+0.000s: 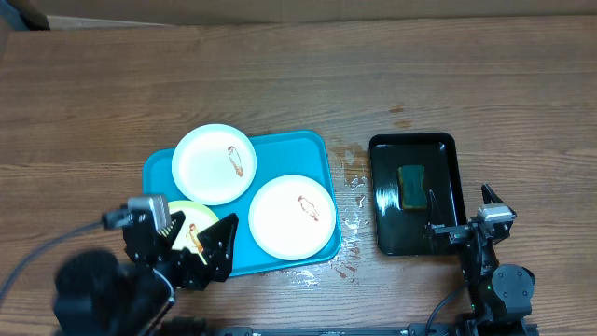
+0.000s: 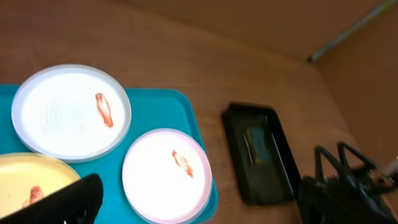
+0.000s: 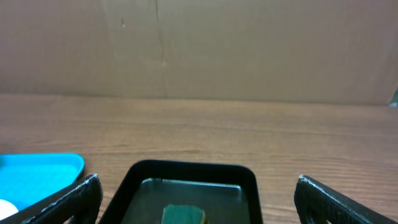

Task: Clean dirty plates on tray and stack at the side
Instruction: 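Move the left gripper over the teal tray and grip the right white plate's rim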

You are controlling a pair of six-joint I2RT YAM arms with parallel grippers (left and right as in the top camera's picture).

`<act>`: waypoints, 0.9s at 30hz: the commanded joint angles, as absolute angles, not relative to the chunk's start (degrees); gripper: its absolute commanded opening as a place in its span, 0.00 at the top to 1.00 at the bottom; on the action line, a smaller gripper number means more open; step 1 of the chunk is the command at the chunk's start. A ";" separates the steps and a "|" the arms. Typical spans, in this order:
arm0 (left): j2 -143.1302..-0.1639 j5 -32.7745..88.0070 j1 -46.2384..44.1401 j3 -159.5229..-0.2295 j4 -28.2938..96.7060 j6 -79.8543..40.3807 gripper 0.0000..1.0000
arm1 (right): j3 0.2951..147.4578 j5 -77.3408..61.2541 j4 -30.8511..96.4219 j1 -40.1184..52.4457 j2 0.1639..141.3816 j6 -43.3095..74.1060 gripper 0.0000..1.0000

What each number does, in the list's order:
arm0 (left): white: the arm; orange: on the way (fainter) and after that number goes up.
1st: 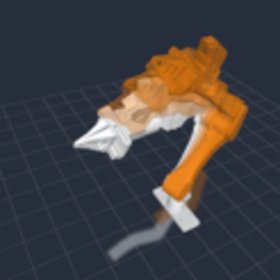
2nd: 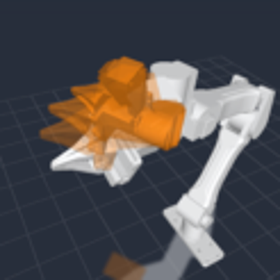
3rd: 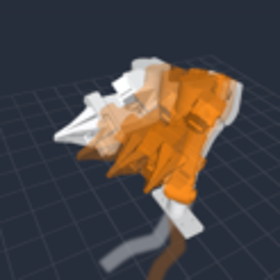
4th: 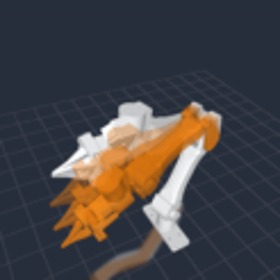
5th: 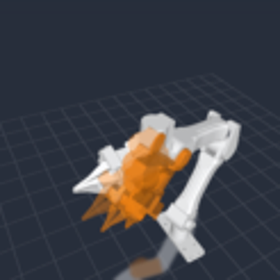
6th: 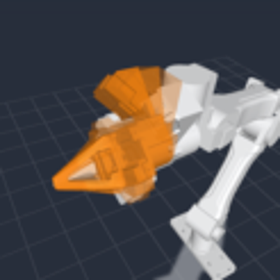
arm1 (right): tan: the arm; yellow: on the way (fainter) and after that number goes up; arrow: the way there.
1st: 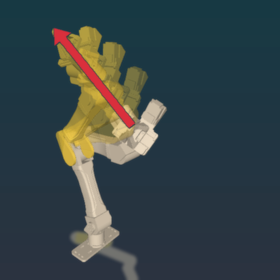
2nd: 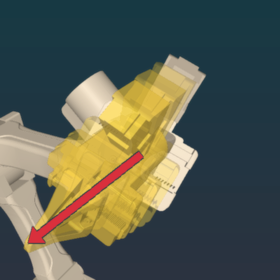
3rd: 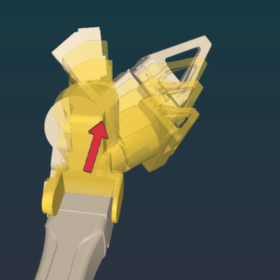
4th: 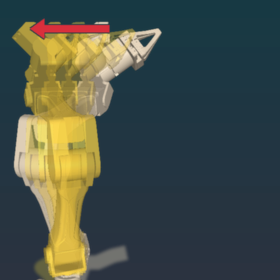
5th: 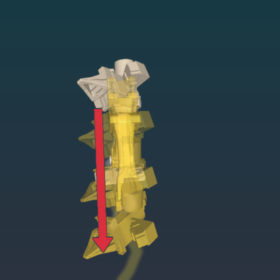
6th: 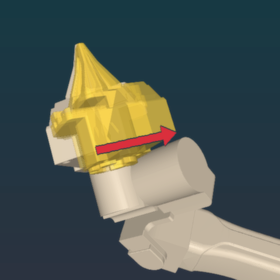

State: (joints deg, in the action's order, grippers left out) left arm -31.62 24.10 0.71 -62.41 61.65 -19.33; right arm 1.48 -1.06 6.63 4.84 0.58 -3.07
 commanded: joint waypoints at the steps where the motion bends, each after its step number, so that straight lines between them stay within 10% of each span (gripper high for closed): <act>1: -46.37 26.63 0.34 -74.15 72.93 -11.27 0.00 | 1.17 -0.75 6.31 4.43 0.23 -3.42 0.00; 7: -64.86 30.00 0.34 -81.95 83.92 -10.15 0.00 | 1.17 -0.75 6.31 4.43 0.23 -3.42 0.00; 11: -73.23 28.40 0.34 -81.84 85.71 -8.75 0.28 | 1.17 -0.75 6.31 4.43 0.23 -3.42 0.00; 27: -75.64 6.66 -11.57 -71.22 77.89 -24.23 0.33 | 1.17 -0.75 6.31 4.43 0.23 -3.42 0.00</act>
